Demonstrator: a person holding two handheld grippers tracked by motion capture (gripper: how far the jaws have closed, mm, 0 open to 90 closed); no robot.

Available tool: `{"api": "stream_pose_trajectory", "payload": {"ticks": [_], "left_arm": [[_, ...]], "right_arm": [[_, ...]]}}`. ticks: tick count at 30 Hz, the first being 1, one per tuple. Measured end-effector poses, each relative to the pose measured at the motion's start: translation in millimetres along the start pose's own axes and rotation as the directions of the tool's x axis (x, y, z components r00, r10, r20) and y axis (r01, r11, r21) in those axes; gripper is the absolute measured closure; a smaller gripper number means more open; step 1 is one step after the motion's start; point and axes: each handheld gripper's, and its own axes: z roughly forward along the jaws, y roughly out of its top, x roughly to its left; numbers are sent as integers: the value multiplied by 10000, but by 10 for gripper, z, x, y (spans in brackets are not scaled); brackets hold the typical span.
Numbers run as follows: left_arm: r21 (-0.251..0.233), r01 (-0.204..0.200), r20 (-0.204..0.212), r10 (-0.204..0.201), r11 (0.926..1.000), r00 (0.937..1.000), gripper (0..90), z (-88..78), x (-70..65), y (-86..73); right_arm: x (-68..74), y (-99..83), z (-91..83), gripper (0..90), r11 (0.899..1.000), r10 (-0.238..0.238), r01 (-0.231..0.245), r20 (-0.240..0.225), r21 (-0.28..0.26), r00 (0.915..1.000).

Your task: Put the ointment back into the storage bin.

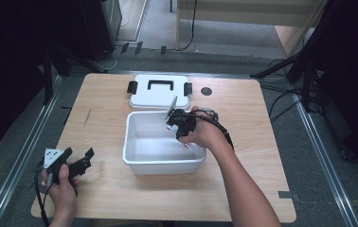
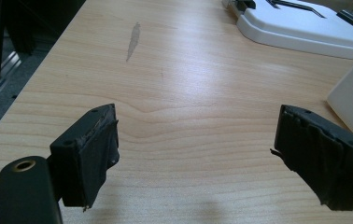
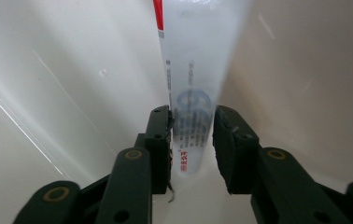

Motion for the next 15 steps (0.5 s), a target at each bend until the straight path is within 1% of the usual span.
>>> {"api": "stream_pose_trajectory", "payload": {"ticks": [1, 5, 7, 9, 10, 11, 12, 13, 14, 15], "left_arm": [[1, 0, 1, 0, 10000, 10000, 142, 0, 0, 0], [-16, 1, -5, -1, 10000, 10000, 142, 1, -1, -1], [-15, -2, -8, 2, 10000, 10000, 142, 1, -1, -1], [-18, 0, -7, 0, 10000, 10000, 143, 1, -1, -1], [-18, -1, -6, 1, 10000, 10000, 143, 0, -1, -1], [-19, -4, -7, 4, 10000, 10000, 142, 0, -1, -1], [-15, -5, -11, 5, 10000, 10000, 142, 0, -1, -1], [-15, -5, -11, 5, 10000, 10000, 142, 0, -1, -1], [-13, -8, -6, 8, 10000, 10000, 142, 0, -1, 0], [-13, -7, -9, 7, 10000, 10000, 142, 0, -1, -1]], "right_arm": [[1, 0, -8, 664, 10000, -56, 56, 67, -31, 10000], [-3, -10, -19, 672, 9998, -8, 11, 113, -216, 9999], [-6, -14, -28, 670, 9997, -20, 21, 37, -235, 10000], [-14, -22, -49, 678, 9991, 48, -50, -41, -432, 10000], [-14, -22, -49, 678, 9991, 48, -50, -41, -432, 10000], [-27, -29, -90, 713, 9981, 163, -172, -158, -591, 9997], [-35, -34, -119, 729, 9974, 232, -249, -265, -669, 9994], [-35, -34, -119, 729, 9974, 232, -249, -265, -669, 9994], [-49, -51, -179, 756, 9949, 386, -426, -452, -910, 9982], [-49, -51, -179, 756, 9949, 386, -426, -452, -910, 9982]]}}
